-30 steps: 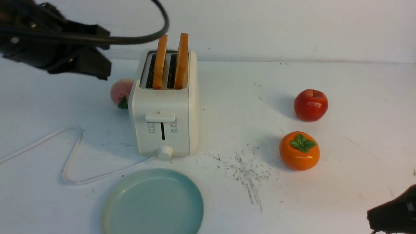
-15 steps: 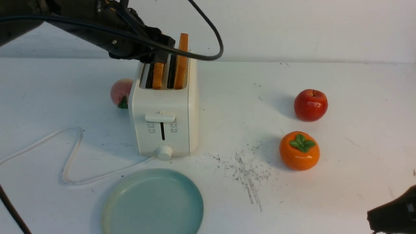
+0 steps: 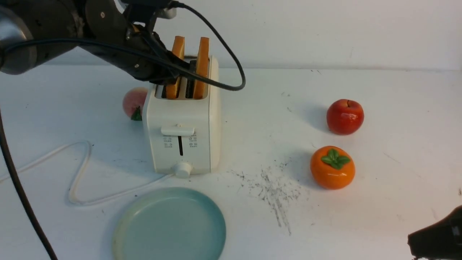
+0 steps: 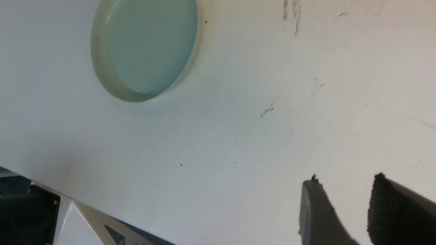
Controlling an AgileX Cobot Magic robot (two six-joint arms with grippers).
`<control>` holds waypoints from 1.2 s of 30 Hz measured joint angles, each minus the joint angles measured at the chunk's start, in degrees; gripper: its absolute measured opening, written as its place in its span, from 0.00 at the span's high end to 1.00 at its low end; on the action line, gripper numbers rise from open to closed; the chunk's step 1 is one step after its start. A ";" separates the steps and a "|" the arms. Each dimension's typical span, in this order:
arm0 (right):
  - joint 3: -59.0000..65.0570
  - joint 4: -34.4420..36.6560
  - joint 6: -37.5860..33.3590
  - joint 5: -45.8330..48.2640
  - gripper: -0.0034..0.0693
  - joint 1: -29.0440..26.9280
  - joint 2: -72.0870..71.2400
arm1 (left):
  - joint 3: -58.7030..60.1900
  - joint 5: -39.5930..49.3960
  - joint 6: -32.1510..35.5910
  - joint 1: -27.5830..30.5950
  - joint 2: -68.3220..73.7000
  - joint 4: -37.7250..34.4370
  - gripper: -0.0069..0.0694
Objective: Take toasted bread from bread machine on white table place on plate.
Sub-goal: 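Reach for a toast slice standing in the toaster with the left gripper, then place the slice of bread on the plate with the left gripper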
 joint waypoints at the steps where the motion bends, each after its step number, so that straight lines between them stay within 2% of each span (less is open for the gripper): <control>1: 0.00 0.00 0.00 0.00 0.63 0.00 0.00 | 0.00 0.15 0.00 0.00 -1.24 0.10 0.87; 8: 0.00 0.00 -0.18 -0.11 0.63 0.00 0.00 | 0.00 2.93 -0.01 -0.07 -13.39 0.10 0.87; 11: 0.00 0.04 -0.32 -0.70 0.63 0.00 0.00 | -0.11 9.19 -0.06 -0.07 -20.81 0.10 0.87; 14: 0.00 0.04 -1.83 -1.32 0.63 0.00 0.00 | -0.11 19.37 -0.63 -0.07 -25.52 -0.78 0.87; 17: 0.00 0.04 -2.71 -1.43 0.63 0.00 0.00 | 2.74 28.08 -1.92 -0.07 -28.81 -4.78 0.87; 20: 0.00 0.04 -3.06 -1.65 0.63 0.00 0.00 | 9.28 29.33 -2.11 -0.07 -31.16 -9.51 0.87; 22: 0.00 0.04 -3.18 -1.95 0.63 0.00 0.00 | 16.15 26.97 -2.15 -0.07 -32.59 -12.89 0.87; 28: 0.00 0.04 -3.25 -2.37 0.63 0.00 0.00 | 35.20 12.43 -0.13 -0.07 -34.35 -23.95 0.87; 31: 0.00 0.04 -3.25 -2.44 0.63 0.00 0.00 | 45.99 1.73 5.78 -0.07 -34.30 -33.17 0.87; 36: 0.00 0.04 -4.00 -2.45 0.63 0.00 0.00 | 53.72 -7.47 16.64 -0.07 -34.30 -47.58 0.87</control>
